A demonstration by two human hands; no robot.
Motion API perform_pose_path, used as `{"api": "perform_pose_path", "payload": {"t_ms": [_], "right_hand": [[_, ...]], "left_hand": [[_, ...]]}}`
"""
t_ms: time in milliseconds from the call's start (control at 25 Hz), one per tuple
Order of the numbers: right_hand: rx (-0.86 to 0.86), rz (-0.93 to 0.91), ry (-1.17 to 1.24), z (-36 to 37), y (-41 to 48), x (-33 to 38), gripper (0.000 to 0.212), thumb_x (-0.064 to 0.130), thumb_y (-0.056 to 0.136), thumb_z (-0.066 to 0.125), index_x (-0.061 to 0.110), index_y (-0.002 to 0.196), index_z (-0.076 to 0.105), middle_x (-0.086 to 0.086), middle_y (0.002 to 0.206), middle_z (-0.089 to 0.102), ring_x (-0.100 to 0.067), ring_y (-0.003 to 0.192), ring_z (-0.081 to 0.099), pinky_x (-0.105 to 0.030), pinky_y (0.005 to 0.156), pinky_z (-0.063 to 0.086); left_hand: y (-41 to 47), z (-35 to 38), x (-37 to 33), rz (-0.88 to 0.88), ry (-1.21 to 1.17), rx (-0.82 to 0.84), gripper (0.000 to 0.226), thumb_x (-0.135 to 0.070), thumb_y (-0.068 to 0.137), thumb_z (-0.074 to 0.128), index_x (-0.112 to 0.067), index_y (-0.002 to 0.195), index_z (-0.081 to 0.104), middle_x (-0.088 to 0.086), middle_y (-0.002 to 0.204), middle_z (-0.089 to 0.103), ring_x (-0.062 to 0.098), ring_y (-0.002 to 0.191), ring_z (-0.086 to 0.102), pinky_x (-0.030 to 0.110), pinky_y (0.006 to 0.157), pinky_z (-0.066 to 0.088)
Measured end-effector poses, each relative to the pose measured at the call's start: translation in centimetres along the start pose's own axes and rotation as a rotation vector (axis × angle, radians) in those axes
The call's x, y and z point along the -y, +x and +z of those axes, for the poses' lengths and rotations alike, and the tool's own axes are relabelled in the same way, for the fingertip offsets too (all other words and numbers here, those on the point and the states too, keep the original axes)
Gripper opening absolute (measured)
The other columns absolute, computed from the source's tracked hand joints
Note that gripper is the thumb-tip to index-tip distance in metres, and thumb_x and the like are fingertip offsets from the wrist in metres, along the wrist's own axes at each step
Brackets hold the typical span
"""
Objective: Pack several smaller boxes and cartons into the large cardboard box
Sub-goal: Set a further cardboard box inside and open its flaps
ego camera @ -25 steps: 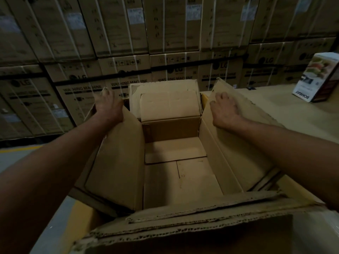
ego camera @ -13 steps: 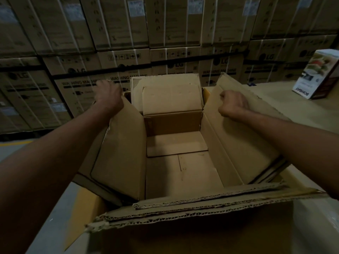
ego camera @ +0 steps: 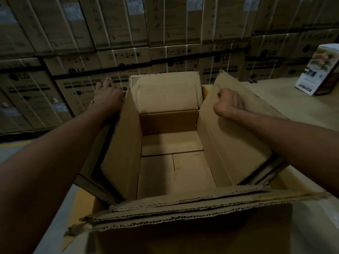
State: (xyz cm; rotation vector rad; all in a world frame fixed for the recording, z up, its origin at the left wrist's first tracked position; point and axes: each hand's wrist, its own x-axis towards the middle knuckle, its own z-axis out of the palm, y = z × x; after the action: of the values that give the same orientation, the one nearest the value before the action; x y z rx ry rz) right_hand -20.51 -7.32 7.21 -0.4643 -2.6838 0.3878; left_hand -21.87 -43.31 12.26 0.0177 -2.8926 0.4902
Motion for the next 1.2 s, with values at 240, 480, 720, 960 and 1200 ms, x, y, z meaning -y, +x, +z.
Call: {"api": "perform_pose_path", "payload": {"t_ms": [240, 480, 720, 960, 1200], "right_hand": [[-0.033, -0.052, -0.104, 0.0, -0.7, 0.5, 0.033, 0.007, 0.091, 0.070, 0.014, 0.123, 0.064, -0.011, 0.105, 0.070, -0.029, 0.096, 0.068, -0.040, 0.074, 0.061], [-0.007, -0.076, -0.082, -0.9, -0.5, 0.1, 0.029, 0.008, 0.088, 0.073, 0.011, 0.116, 0.067, -0.010, 0.102, 0.070, -0.026, 0.091, 0.066, -0.037, 0.071, 0.059], [0.025, -0.191, -0.264, -0.2, 0.3, 0.4, 0.025, 0.013, 0.092, 0.067, 0.014, 0.116, 0.070, -0.007, 0.097, 0.069, -0.023, 0.085, 0.064, -0.036, 0.067, 0.060], [0.053, -0.260, -0.385, 0.0, 1.0, -0.7, 0.032, 0.026, 0.093, 0.067, 0.018, 0.123, 0.065, -0.010, 0.108, 0.065, -0.024, 0.090, 0.060, -0.036, 0.069, 0.054], [0.046, -0.339, -0.521, -1.2, -0.7, -0.4, 0.032, 0.024, 0.090, 0.069, 0.016, 0.120, 0.066, -0.015, 0.136, 0.050, -0.030, 0.111, 0.054, -0.042, 0.085, 0.052]], "left_hand": [[-1.5, -2.6, -2.3, -0.129, -0.214, 0.214, 0.077, -0.085, 0.084, 0.046, -0.020, 0.118, 0.068, 0.008, 0.113, 0.070, 0.030, 0.117, 0.061, 0.054, 0.112, 0.031], [-3.2, -2.8, -2.6, -0.217, -0.600, 0.228, 0.015, -0.012, 0.096, 0.063, -0.001, 0.106, 0.063, 0.012, 0.087, 0.062, 0.024, 0.079, 0.064, 0.036, 0.073, 0.058], [-4.2, -2.6, -1.3, -0.367, -0.979, 0.319, 0.041, 0.002, 0.097, 0.057, -0.001, 0.137, 0.051, 0.024, 0.123, 0.059, 0.030, 0.100, 0.057, 0.037, 0.085, 0.053], [-3.4, -3.7, -1.9, -0.239, -0.379, 0.456, 0.038, -0.016, 0.102, 0.060, 0.000, 0.136, 0.055, 0.018, 0.122, 0.062, 0.028, 0.103, 0.057, 0.039, 0.096, 0.047], [-3.4, -3.5, -2.2, -0.145, -0.059, 0.441, 0.053, -0.025, 0.096, 0.069, -0.002, 0.140, 0.051, 0.019, 0.131, 0.060, 0.032, 0.121, 0.058, 0.040, 0.098, 0.047]]}}
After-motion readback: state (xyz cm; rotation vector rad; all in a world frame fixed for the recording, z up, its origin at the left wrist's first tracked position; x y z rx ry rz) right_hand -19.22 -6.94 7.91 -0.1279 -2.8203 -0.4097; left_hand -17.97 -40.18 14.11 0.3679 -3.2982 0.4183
